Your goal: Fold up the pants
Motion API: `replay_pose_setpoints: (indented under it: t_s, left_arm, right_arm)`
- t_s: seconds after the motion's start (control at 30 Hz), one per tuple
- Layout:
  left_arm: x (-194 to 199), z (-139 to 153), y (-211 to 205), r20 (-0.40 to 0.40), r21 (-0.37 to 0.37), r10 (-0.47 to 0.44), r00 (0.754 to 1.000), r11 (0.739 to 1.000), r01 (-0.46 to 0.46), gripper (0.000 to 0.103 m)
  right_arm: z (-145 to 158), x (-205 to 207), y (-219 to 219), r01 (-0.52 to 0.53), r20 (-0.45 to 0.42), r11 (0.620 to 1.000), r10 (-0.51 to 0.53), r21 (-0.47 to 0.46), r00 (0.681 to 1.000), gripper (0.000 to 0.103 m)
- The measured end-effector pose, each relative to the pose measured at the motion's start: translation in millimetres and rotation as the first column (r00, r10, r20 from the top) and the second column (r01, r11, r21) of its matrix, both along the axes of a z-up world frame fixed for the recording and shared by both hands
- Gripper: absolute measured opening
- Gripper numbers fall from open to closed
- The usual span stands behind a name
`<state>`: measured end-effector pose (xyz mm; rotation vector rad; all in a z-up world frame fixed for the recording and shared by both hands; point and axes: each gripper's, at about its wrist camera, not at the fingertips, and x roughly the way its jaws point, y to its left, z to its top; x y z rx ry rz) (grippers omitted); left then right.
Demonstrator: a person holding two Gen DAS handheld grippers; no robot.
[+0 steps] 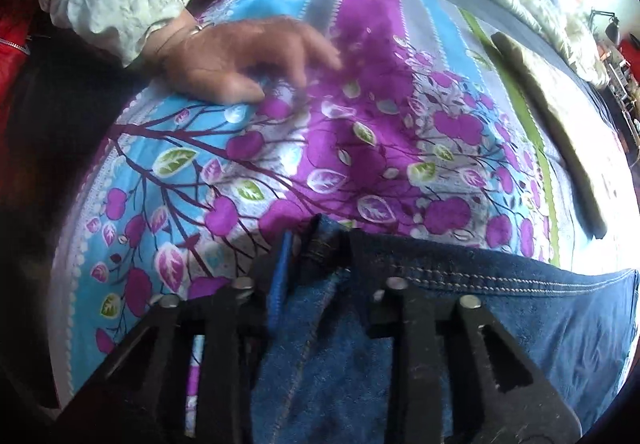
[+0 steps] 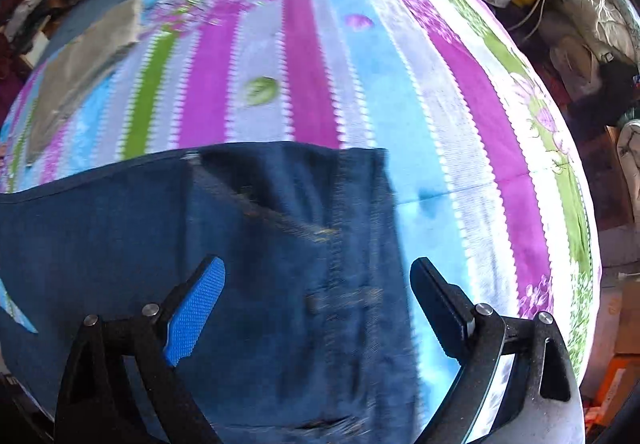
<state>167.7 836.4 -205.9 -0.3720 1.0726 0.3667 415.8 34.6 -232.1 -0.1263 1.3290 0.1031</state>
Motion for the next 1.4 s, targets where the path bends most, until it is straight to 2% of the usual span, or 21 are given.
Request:
replay_pose_setpoints:
  t_s: [0.1,0.17,0.23,0.3,0.4,0.43,0.5,0.53,0.63,0.7,0.77,0.8,0.83,0.87,0.9,0.97,1.17,1.23,1.4]
  left_arm:
    - [4,-2,-7,-0.006,0.04,0.004,1.0,0.999,-0.004,0.037]
    - [7,-3,-11,-0.003,0.042,0.005,1.0,0.999,-0.005,0.025]
    - [8,-3,-15,-0.005,0.06,0.01,1.0,0.998,-0.009,0.023]
    - [8,-3,-17,-0.009,0.079,0.014,1.0,0.997,-0.013,0.022]
    - [9,-2,-21,-0.018,0.103,0.022,1.0,0.995,-0.02,0.02]
    - [10,-2,-23,-0.019,0.111,0.023,1.0,0.994,-0.021,0.018]
    - [9,0,-26,-0.015,0.124,0.034,0.999,0.992,-0.032,0.017]
    - [9,0,-26,-0.009,0.125,0.04,0.999,0.991,-0.039,0.016]
    - [6,-1,-28,0.0,0.131,0.056,0.998,0.99,-0.055,0.015]
    - [7,-2,-27,0.004,0.13,0.071,0.997,0.989,-0.071,0.017]
    - [8,-3,-27,0.007,0.128,0.075,0.997,0.989,-0.075,0.018]
    - [10,-3,-27,0.0,0.135,0.068,0.998,0.989,-0.068,0.018]
    - [10,-3,-28,-0.004,0.142,0.063,0.998,0.988,-0.062,0.017]
    - [11,-3,-30,-0.008,0.151,0.058,0.998,0.987,-0.056,0.017]
    - [10,-2,-31,-0.01,0.159,0.053,0.999,0.986,-0.05,0.015]
    - [8,0,-34,-0.002,0.165,0.054,0.999,0.985,-0.053,0.013]
    - [-12,16,-44,0.091,0.173,0.073,0.993,0.981,-0.088,0.012]
    - [-21,29,-44,0.145,0.167,0.093,0.985,0.979,-0.117,0.012]
    - [-37,61,-48,0.228,0.177,0.096,0.969,0.975,-0.138,0.012]
  right_arm:
    - [-22,35,-29,0.02,-0.031,1.0,-0.02,0.004,0.999,0.093]
    - [-37,59,-45,0.025,-0.053,1.0,-0.026,-0.007,0.998,0.09]
    - [-51,75,-52,0.027,-0.089,1.0,-0.027,0.004,0.996,0.084]
    - [-59,87,-56,0.019,-0.123,0.996,-0.009,0.087,0.992,0.084]
    - [-57,89,-56,-0.011,-0.125,0.989,0.03,0.15,0.992,0.083]
    - [-54,89,-60,-0.007,-0.124,0.98,0.032,0.199,0.992,0.075]
    - [-45,86,-65,0.01,-0.113,0.959,0.023,0.282,0.993,0.071]
    - [-43,86,-66,0.004,-0.101,0.956,0.027,0.293,0.994,0.071]
    - [-53,85,-64,-0.001,-0.127,0.957,0.04,0.29,0.991,0.076]
    - [-53,85,-53,-0.042,-0.106,0.964,0.072,0.262,0.992,0.083]
    - [-55,91,-39,-0.096,-0.08,0.971,0.116,0.218,0.99,0.083]
    - [-55,91,-36,-0.108,-0.065,0.975,0.122,0.194,0.99,0.081]
    - [-56,89,-36,-0.113,-0.05,0.977,0.124,0.183,0.991,0.07]
    - [-53,90,-34,-0.108,-0.032,0.978,0.116,0.179,0.993,0.062]
    - [-53,90,-37,-0.092,-0.019,0.977,0.097,0.191,0.995,0.045]
    - [-50,89,-46,-0.07,-0.015,0.967,0.076,0.246,0.997,0.035]
    - [-11,66,-78,-0.064,0.078,0.912,0.035,0.405,0.996,0.031]
    - [5,56,-91,-0.075,0.103,0.9,0.034,0.429,0.994,0.031]
    - [35,25,-82,-0.113,0.173,0.871,0.033,0.478,0.984,0.031]
